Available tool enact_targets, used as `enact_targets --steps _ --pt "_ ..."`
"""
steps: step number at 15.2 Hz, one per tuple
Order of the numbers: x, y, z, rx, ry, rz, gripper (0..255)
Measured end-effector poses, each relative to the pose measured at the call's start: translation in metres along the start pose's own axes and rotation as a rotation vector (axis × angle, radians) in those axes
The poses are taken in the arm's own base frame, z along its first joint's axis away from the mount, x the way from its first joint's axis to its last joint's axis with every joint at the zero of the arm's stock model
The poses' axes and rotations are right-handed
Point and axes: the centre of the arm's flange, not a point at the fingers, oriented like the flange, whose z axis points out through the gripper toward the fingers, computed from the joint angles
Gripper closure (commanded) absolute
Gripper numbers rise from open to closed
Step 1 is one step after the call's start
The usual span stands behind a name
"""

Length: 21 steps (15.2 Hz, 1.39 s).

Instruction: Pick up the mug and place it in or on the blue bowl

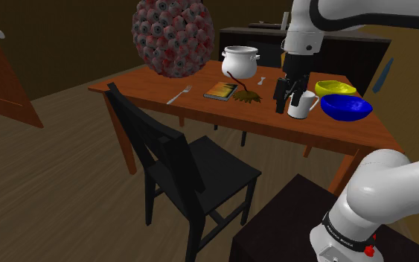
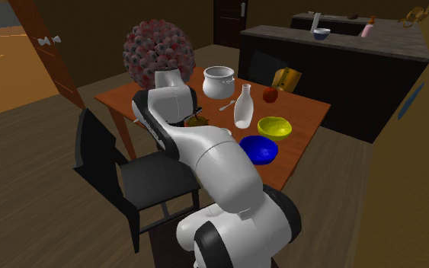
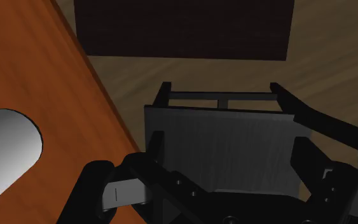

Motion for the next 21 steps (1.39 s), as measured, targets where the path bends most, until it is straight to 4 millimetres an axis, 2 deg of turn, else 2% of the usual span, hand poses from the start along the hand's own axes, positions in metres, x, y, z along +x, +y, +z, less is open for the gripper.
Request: enact_targets --steps 1,3,12,17,21 --pt "0.000 0.000 0.000 0.000 0.000 0.000 0" --pt "0.004 0.014 0.000 -0.007 0.004 0.006 0" --pt "0.030 0.110 0.003 -0.065 0.035 0.045 0" --pt "0.041 0.171 0.003 -0.096 0.051 0.066 0" --pt "0.044 0.183 0.017 -0.101 0.054 0.069 0"
